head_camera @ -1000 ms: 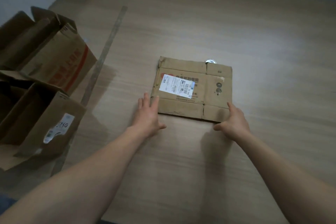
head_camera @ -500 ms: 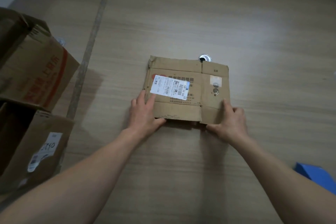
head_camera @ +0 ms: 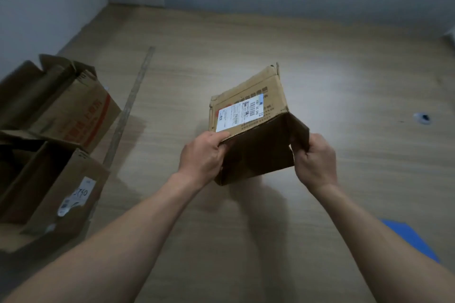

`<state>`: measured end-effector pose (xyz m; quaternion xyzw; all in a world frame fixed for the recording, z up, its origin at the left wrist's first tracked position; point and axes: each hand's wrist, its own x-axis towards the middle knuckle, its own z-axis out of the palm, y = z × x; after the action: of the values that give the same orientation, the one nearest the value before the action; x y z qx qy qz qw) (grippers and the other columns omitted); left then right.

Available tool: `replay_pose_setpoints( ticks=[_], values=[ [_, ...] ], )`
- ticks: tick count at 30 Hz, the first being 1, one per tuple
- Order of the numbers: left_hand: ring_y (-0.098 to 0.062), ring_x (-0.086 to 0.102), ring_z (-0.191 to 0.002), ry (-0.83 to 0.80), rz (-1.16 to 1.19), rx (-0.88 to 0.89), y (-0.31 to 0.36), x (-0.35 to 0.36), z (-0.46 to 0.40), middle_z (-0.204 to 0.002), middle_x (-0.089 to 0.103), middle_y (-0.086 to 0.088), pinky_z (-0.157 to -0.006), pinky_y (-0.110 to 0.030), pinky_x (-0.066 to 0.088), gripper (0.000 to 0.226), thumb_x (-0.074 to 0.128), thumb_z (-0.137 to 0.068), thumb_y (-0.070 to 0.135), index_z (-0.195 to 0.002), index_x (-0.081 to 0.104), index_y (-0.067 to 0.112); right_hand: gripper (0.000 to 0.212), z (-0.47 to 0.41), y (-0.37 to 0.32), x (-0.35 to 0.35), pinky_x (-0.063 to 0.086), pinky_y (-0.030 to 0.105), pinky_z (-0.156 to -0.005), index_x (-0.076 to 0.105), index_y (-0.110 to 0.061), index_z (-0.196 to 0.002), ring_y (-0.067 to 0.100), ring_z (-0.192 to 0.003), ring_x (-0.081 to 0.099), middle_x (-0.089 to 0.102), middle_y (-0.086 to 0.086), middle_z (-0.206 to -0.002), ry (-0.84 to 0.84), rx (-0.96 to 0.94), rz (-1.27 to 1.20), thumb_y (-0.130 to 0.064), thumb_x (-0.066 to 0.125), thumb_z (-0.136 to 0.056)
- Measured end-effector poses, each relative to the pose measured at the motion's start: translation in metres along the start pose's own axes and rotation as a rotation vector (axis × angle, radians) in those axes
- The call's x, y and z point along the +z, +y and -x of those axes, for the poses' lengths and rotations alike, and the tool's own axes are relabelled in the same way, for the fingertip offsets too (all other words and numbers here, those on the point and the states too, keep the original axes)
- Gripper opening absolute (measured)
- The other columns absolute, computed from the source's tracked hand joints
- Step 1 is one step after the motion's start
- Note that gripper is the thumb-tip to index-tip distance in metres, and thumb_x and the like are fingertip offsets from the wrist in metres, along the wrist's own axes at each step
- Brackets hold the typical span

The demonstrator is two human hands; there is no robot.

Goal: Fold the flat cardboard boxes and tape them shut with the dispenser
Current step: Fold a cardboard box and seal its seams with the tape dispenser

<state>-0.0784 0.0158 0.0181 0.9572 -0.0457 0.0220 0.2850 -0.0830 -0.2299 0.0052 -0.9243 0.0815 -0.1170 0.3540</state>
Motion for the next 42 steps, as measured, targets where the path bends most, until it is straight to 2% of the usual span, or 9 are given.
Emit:
replay_pose_setpoints(
  ticks=[4, 8, 13, 22, 25, 27, 30, 37, 42],
  values=[
    [-0.034, 0.062, -0.093, 0.023, -0.101, -0.027, 0.038, -0.014, 0.012, -0.100, 0.071, -0.004, -0.067, -0.035, 0.044, 0.029, 0.048, -0.099, 0.046, -0.109, 0.070, 0.031, 0.023, 0.015, -0.006, -0.040, 0.032, 0.033, -0.060, 0.058, -0.009, -0.078, 0.033, -0.066, 0.054, 0.056, 0.004, -0.069, -0.004, -0.091, 0.023, -0.019, 0.059, -0.098],
    [-0.030, 0.061, -0.083, 0.008, -0.171, -0.110, 0.077, -0.034, 0.013, -0.083, 0.068, -0.002, -0.062, -0.033, 0.041, 0.041, 0.048, -0.094, 0.060, -0.091, 0.069, 0.025, 0.011, 0.023, -0.008, -0.087, 0.037, 0.036, -0.057, 0.051, -0.018, -0.083, 0.029, -0.065, 0.053, 0.057, 0.000, -0.067, -0.047, -0.129, 0.063, -0.015, 0.055, -0.092],
    [-0.025, 0.062, -0.085, -0.104, -0.227, -0.184, 0.110, -0.046, 0.011, -0.083, 0.067, 0.001, -0.073, -0.034, 0.053, 0.044, 0.055, -0.087, 0.067, -0.085, 0.070, 0.026, 0.013, 0.024, -0.009, -0.136, 0.047, 0.037, -0.063, 0.053, -0.025, -0.085, 0.027, -0.078, 0.058, 0.061, -0.004, -0.078, -0.230, -0.041, 0.171, -0.012, 0.053, -0.081],
    [-0.028, 0.061, -0.085, -0.146, -0.241, -0.217, 0.117, 0.001, 0.033, -0.072, 0.055, 0.001, -0.063, -0.032, 0.038, 0.048, 0.063, -0.084, 0.064, -0.068, 0.054, 0.019, 0.028, 0.056, 0.021, -0.139, 0.053, 0.036, -0.072, 0.056, -0.022, -0.098, 0.027, -0.086, 0.059, 0.062, -0.004, -0.087, -0.563, 0.120, 0.292, -0.010, 0.052, -0.073],
    [-0.026, 0.058, -0.102, -0.073, -0.087, -0.230, 0.112, 0.004, 0.030, -0.102, 0.058, -0.003, -0.078, -0.033, 0.043, 0.043, 0.075, -0.077, 0.055, -0.094, 0.059, 0.019, 0.030, 0.056, 0.024, -0.135, 0.057, 0.037, -0.070, 0.057, -0.022, -0.092, 0.025, -0.084, 0.064, 0.067, -0.003, -0.083, -0.567, 0.192, 0.234, -0.012, 0.054, -0.064],
    [-0.027, 0.051, -0.116, -0.016, 0.012, -0.311, 0.109, -0.006, 0.034, -0.125, 0.047, -0.006, -0.094, -0.036, 0.043, 0.065, 0.081, -0.073, 0.050, -0.121, 0.052, 0.018, 0.025, 0.053, 0.023, -0.132, 0.053, 0.034, -0.066, 0.055, -0.023, -0.088, 0.025, -0.084, 0.063, 0.066, -0.004, -0.082, -0.554, 0.200, 0.227, -0.012, 0.052, -0.065],
    [-0.031, 0.048, -0.120, 0.027, 0.027, -0.441, 0.099, -0.025, 0.056, -0.131, 0.039, -0.007, -0.097, -0.038, 0.041, 0.076, 0.079, -0.072, 0.049, -0.128, 0.041, 0.016, 0.019, 0.047, 0.023, -0.127, 0.047, 0.032, -0.063, 0.053, -0.023, -0.086, 0.025, -0.084, 0.062, 0.066, -0.004, -0.083, -0.538, 0.193, 0.261, -0.013, 0.050, -0.071],
    [-0.026, 0.057, -0.062, -0.161, 0.321, -0.503, 0.068, -0.017, 0.089, -0.062, 0.061, -0.006, -0.055, -0.036, 0.045, 0.017, 0.069, -0.072, 0.024, -0.066, 0.061, 0.011, 0.022, 0.040, 0.015, -0.116, 0.044, 0.035, -0.068, 0.052, -0.018, -0.103, 0.030, -0.086, 0.055, 0.063, 0.004, -0.093, -0.549, 0.190, 0.372, -0.012, 0.050, -0.081],
    [-0.034, 0.063, -0.072, -0.273, 0.196, -0.427, 0.090, 0.000, 0.063, -0.068, 0.063, -0.013, -0.059, -0.036, 0.050, 0.008, 0.055, -0.070, 0.009, -0.064, 0.058, 0.006, 0.024, 0.043, 0.021, -0.094, 0.046, 0.037, -0.078, 0.045, -0.010, -0.114, 0.038, -0.107, 0.060, 0.064, 0.019, -0.118, -0.647, 0.190, 0.546, -0.015, 0.044, -0.090]
  ],
)
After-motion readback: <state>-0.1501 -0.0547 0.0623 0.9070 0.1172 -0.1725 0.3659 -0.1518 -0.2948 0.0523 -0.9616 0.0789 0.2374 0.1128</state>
